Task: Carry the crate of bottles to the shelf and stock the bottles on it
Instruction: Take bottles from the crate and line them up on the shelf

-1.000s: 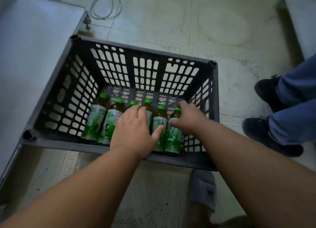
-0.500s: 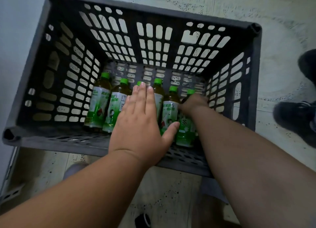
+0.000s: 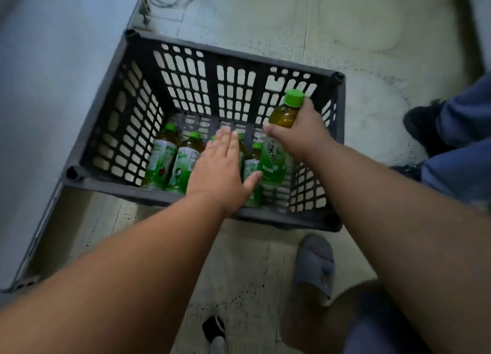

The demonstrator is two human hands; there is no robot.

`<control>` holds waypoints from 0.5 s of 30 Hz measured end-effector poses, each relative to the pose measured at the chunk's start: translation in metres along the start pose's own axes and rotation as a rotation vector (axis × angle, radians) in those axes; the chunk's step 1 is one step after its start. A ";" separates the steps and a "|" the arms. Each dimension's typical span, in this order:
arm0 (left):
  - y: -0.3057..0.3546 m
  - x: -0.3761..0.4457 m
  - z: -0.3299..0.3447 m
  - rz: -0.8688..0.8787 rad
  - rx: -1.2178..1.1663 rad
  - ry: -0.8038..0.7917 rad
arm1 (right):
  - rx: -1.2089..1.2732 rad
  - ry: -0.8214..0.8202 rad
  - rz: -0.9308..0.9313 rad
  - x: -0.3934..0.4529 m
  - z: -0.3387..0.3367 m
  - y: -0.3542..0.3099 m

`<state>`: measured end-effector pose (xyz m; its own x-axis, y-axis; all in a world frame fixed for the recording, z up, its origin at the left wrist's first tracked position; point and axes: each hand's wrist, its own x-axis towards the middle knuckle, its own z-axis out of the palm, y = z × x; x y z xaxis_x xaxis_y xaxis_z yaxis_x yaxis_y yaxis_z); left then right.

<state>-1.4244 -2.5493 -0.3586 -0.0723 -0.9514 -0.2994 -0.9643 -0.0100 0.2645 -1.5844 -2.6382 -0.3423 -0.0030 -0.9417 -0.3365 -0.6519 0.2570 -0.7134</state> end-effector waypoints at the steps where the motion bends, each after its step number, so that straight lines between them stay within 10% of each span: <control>1: -0.001 -0.009 -0.010 -0.003 -0.074 0.023 | 0.000 0.029 -0.066 -0.014 -0.011 -0.017; 15: -0.169 -0.257 -0.201 -0.336 -0.543 0.538 | 0.043 -0.158 -0.809 -0.240 0.063 -0.332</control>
<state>-1.1915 -2.3652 -0.1426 0.4613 -0.8872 0.0012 -0.6463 -0.3352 0.6855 -1.3200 -2.4838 -0.0632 0.5637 -0.7986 0.2110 -0.3775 -0.4763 -0.7941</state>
